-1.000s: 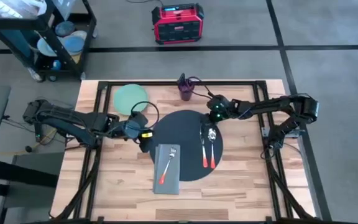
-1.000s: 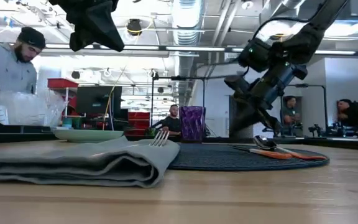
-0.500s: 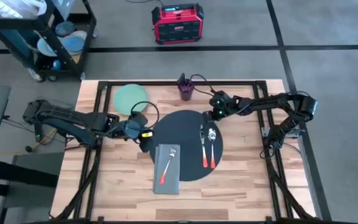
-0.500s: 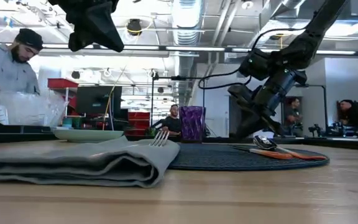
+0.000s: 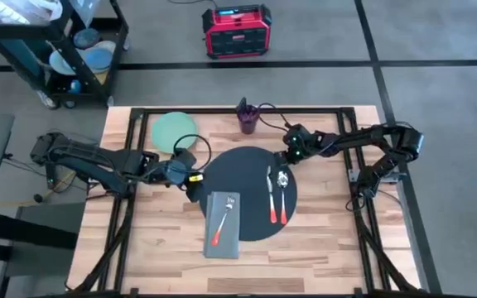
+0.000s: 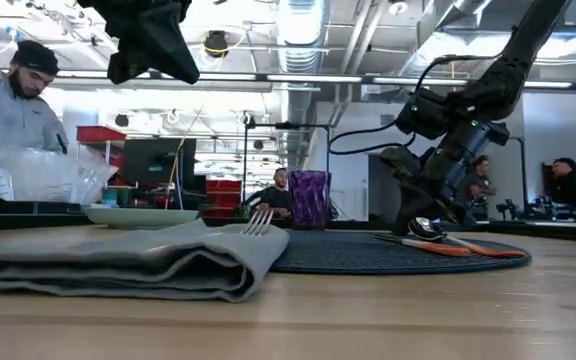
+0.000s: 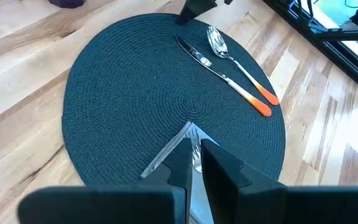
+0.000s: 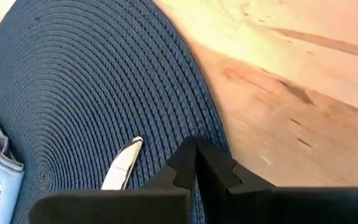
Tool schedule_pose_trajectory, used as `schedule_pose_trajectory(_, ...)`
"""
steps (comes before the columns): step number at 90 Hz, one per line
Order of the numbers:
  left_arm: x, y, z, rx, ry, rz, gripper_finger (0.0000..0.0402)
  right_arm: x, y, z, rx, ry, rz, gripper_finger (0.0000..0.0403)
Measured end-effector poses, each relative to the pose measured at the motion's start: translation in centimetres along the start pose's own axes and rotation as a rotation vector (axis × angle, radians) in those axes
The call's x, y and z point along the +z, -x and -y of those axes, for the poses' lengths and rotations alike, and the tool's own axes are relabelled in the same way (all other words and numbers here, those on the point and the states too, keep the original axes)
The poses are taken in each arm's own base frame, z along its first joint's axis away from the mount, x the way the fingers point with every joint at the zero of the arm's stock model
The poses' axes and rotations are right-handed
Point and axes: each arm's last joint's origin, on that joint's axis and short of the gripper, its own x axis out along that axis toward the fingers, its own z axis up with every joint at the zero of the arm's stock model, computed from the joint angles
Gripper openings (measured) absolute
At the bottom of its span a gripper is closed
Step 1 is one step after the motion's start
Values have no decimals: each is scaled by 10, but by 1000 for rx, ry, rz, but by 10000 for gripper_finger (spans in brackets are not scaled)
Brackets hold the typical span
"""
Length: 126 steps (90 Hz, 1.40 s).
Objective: Set table place
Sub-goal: Adjust the table mat to the center table
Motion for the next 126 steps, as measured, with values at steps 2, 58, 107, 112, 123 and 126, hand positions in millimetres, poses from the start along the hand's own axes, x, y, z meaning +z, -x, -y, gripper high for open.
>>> schedule_pose_trajectory(2,-1,0,1,-13,8,-14,16,0,0,0,0,0,0,0)
schedule_pose_trajectory(58,-71,-92,18,-28,-64,-415,62,2,-1,-3,47,-3,21,0)
schedule_pose_trajectory(107,-101,-129,8,130,-47,-590,93,2,-1,-2,45,20,16,0)
schedule_pose_trajectory(112,-104,-126,5,172,-39,-612,91,2,-1,-2,45,29,14,0)
schedule_pose_trajectory(123,-110,-118,0,259,-45,-658,87,1,-1,-2,49,47,-4,0)
schedule_pose_trajectory(126,-111,-115,0,273,-49,-665,87,0,-1,-2,47,52,-8,0)
